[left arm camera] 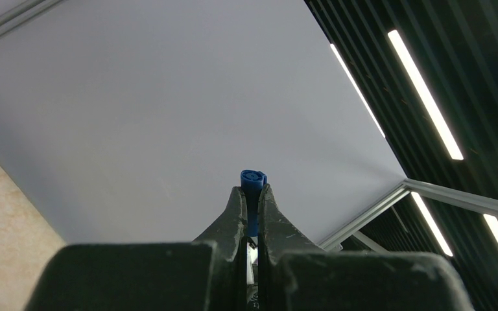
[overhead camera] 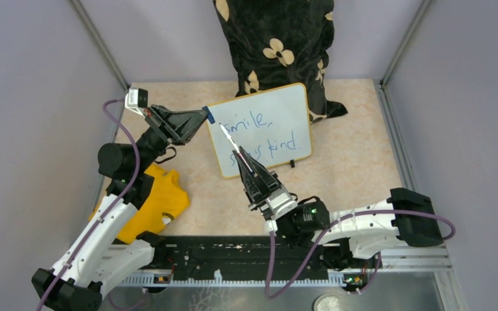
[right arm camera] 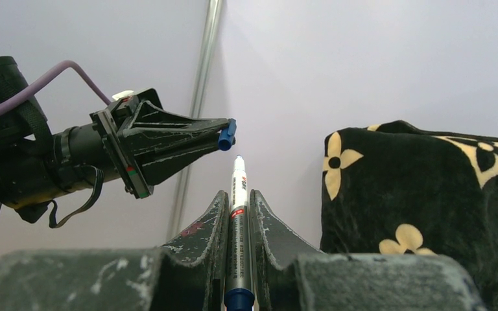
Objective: Write a sentence on the whiteboard
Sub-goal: Close the whiteboard marker at the center of the board.
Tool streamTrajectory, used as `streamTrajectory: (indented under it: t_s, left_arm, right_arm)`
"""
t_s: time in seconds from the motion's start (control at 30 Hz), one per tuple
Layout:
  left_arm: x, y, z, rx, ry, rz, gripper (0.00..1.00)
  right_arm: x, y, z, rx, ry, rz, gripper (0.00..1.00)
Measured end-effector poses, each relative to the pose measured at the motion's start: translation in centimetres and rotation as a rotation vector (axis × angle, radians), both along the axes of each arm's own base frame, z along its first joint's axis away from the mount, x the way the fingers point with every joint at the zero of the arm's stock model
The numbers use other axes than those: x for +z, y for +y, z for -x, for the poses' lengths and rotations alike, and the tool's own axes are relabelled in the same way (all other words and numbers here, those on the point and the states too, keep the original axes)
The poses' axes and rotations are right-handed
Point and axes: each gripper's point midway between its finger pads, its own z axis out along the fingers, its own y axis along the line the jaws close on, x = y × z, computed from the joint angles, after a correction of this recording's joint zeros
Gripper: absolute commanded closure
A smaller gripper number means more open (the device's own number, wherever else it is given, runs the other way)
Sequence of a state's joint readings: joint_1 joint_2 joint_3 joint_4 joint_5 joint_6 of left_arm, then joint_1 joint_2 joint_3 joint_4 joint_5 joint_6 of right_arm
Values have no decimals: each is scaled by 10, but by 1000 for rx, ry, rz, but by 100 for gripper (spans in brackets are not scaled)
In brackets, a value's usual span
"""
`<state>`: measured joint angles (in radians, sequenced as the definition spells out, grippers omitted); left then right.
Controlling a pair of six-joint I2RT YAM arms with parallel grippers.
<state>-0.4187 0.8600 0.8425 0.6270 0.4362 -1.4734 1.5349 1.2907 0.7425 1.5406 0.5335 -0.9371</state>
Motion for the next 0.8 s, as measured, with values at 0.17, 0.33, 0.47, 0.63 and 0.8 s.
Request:
streamTrajectory:
  t_s: [0.17, 0.33, 0.47, 0.63, 0.8]
  left_arm:
    - [0, 0, 0, 1, 2, 0, 100]
    - [-2, -1, -2, 3, 6, -5, 100]
    - [-3, -1, -3, 3, 10, -7, 100]
    - [-5, -2, -5, 3, 18, -11, 100]
    - [-7, -3, -7, 2, 24, -14, 100]
  right_arm:
    - [0, 1, 0, 6, 3, -3, 100]
    - [0, 1, 0, 11, 7, -7, 100]
    - [0, 1, 0, 13, 8, -8, 100]
    - [0, 1, 0, 13, 8, -8, 100]
    - [-2, 2, 0, 13, 8, -4, 100]
